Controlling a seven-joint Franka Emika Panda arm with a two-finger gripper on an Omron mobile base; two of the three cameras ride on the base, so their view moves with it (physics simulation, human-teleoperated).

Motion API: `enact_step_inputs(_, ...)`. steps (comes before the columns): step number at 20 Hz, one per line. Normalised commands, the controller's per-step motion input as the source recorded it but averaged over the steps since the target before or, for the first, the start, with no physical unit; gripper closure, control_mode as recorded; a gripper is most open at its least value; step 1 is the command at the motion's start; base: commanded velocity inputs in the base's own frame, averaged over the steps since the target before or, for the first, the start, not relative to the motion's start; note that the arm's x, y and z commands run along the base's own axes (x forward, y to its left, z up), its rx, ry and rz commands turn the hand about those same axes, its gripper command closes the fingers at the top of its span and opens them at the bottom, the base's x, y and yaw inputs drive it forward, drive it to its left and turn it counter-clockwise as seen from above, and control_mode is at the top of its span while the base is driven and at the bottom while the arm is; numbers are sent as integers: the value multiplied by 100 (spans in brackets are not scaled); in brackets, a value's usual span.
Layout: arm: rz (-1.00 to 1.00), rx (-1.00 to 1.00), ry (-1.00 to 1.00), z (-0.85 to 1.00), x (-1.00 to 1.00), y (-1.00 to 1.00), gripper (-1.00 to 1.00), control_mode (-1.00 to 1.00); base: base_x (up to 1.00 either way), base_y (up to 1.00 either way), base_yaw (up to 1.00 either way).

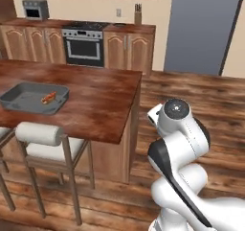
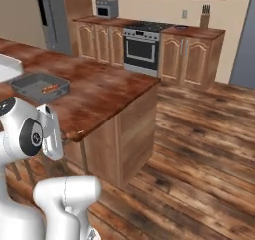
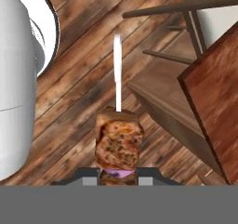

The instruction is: Place the cold items (bell pepper and lemon) from the fridge in one tupperware on the dining counter. Place the warm items (kebab skewer and hot dog) in the stove area in another tupperware.

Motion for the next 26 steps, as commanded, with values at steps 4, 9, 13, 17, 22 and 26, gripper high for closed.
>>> enact_step_inputs(4, 0, 0, 0, 0, 0, 0, 100, 100, 0, 100, -48)
enact_step_inputs(9, 0, 0, 0, 0, 0, 0, 100, 100, -4, 100, -50)
enact_step_inputs(13, 0, 0, 0, 0, 0, 0, 100, 100, -14, 99, -49)
enact_step_inputs(17, 0, 0, 0, 0, 0, 0, 100, 100, -52, 70, -45)
enact_step_inputs(22, 0, 0, 0, 0, 0, 0, 100, 100, -28, 80, -43)
enact_step_inputs(26, 0, 0, 0, 0, 0, 0, 100, 100, -7, 89, -35)
